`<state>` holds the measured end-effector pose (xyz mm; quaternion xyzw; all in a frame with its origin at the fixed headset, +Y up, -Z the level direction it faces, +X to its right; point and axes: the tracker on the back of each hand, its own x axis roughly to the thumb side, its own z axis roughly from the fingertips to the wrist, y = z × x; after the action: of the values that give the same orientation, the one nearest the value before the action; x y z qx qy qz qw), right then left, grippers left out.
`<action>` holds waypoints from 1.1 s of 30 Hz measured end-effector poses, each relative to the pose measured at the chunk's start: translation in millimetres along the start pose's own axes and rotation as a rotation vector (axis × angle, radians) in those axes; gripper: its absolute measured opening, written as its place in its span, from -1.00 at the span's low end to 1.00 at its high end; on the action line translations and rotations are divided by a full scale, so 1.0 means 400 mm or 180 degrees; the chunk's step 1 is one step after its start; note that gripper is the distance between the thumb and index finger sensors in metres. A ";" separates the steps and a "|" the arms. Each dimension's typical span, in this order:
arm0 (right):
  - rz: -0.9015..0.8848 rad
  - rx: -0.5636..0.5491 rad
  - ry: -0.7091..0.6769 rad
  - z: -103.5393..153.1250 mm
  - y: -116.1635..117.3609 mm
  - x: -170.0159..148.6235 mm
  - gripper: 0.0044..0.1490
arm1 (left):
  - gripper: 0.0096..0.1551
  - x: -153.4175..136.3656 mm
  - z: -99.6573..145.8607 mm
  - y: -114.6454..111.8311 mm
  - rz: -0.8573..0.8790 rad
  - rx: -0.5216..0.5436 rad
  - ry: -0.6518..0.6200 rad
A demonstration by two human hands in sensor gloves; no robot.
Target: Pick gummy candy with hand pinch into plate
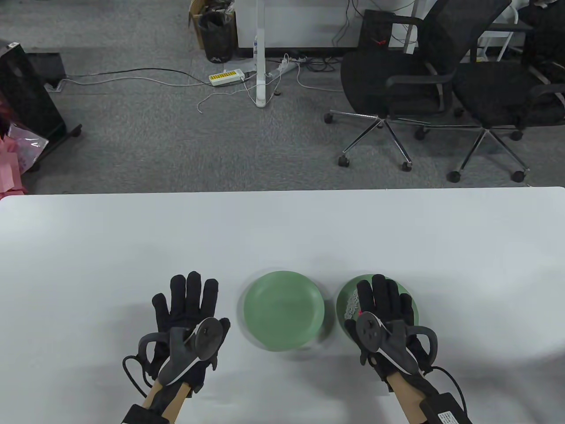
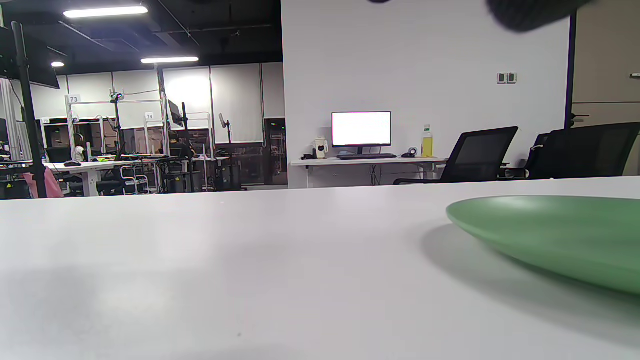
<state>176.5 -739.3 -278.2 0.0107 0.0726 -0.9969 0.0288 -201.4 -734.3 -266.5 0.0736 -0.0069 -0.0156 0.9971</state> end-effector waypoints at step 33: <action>-0.0442 0.0837 0.1906 -0.059 0.090 -0.241 -0.15 | 0.01 0.018 0.003 -0.008 -0.0093 -0.0312 0.0004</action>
<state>275.4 -766.0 -304.3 0.3018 -0.0507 -0.9499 -0.0634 -194.5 -737.9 -265.8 0.0248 -0.0045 -0.0304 0.9992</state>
